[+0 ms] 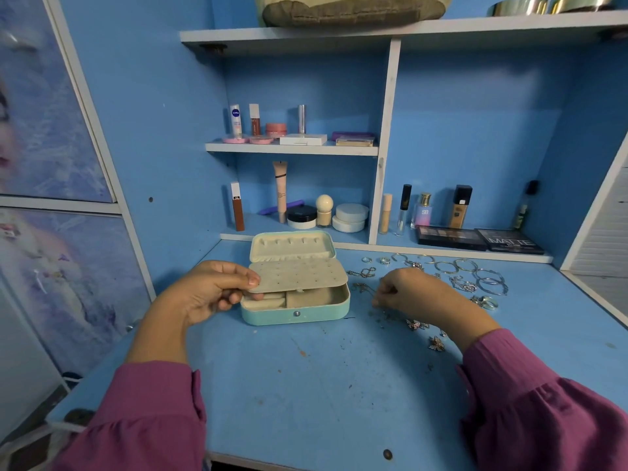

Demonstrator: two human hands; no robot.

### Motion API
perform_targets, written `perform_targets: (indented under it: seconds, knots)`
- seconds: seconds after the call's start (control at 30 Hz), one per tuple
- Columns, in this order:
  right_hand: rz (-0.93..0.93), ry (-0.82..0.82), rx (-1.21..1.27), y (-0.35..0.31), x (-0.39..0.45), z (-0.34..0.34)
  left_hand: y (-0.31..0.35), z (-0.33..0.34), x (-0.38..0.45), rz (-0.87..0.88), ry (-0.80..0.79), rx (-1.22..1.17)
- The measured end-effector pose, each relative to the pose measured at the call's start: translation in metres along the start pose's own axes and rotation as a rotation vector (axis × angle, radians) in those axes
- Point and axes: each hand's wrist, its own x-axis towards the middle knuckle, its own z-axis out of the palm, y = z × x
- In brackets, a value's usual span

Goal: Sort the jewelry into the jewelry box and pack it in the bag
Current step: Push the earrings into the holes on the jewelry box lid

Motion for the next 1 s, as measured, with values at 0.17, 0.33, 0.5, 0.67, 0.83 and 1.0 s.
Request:
perform_targets:
  seconds: [0.17,0.33,0.5,0.67,0.83,1.0]
  knots:
    - [-0.011,0.035,0.033,0.002,0.002,0.001,0.000,0.000,-0.001,0.002,0.001,-0.004]
    - [-0.011,0.078,0.069,0.004,0.002,0.003,0.000,0.000,-0.001,0.000,0.003,-0.014]
    - [-0.029,0.090,0.148,0.001,0.000,0.000,0.001,0.000,-0.001,-0.004,0.001,-0.022]
    - [-0.050,0.167,0.353,-0.003,0.000,-0.002,0.001,-0.002,-0.002,-0.007,-0.005,-0.040]
    - [-0.084,0.323,0.667,-0.028,0.000,0.001,0.000,-0.003,-0.001,-0.015,-0.010,-0.053]
    - [-0.158,0.327,0.830,-0.079,0.010,0.016,0.000,-0.004,-0.002,-0.018,-0.014,-0.064]
